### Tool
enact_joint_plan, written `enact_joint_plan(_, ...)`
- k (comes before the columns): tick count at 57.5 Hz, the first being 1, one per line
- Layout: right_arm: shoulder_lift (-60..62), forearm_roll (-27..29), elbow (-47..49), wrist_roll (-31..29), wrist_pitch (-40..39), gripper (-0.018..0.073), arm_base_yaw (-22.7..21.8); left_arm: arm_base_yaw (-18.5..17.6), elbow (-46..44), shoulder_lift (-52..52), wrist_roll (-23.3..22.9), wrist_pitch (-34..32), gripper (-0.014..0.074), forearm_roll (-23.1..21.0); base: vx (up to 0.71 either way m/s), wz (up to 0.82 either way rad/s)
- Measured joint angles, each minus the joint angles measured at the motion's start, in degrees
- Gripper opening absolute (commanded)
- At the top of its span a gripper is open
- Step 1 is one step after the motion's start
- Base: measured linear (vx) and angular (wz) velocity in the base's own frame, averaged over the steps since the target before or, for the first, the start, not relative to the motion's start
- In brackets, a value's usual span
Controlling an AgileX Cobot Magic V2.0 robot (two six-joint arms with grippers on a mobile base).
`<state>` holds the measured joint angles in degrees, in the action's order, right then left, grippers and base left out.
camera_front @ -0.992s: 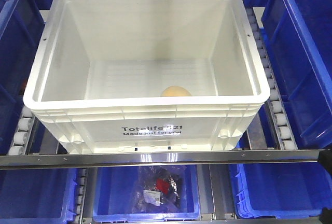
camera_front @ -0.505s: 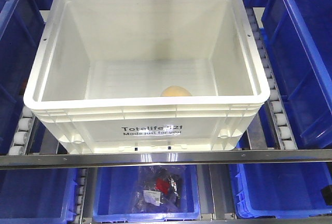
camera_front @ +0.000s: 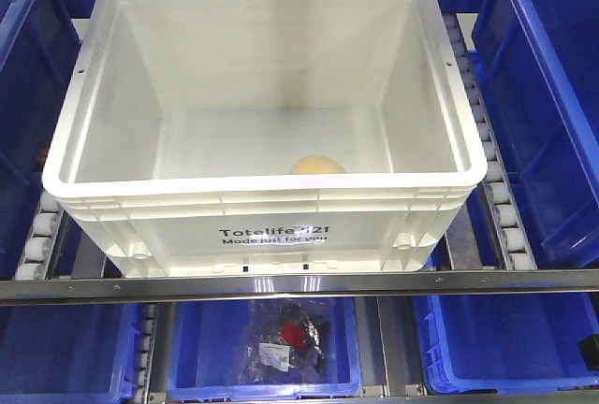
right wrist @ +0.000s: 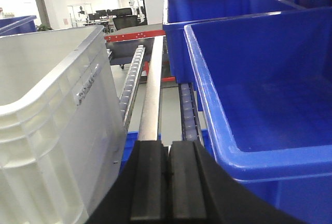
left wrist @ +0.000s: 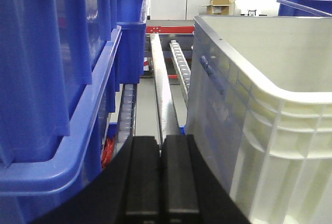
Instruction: Place moving items into box and shelve
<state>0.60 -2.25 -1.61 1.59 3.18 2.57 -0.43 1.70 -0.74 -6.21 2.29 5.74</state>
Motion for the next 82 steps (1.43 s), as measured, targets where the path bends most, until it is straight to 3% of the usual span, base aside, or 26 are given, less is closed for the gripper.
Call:
enact_joint_plan(16, 0.0, -0.1, 0.0, -3.1, -4.8, -0.0015, 0.0, 0.0, 0.0, 0.0, 0.0, 0.0, -0.002, 0.0, 0.0, 0.0)
enact_joint_plan(62, 0.0, -0.1, 0.0, -3.7, -5.0, -0.0015, 0.0, 0.0, 0.0, 0.0, 0.0, 0.0, -0.002, 0.0, 0.0, 0.0)
enact_joint_plan(82, 0.0, -0.1, 0.0, -3.7, -5.1, -0.0015, 0.0, 2.2, 0.0, 0.0, 0.0, 0.0, -0.002, 0.0, 0.0, 0.0)
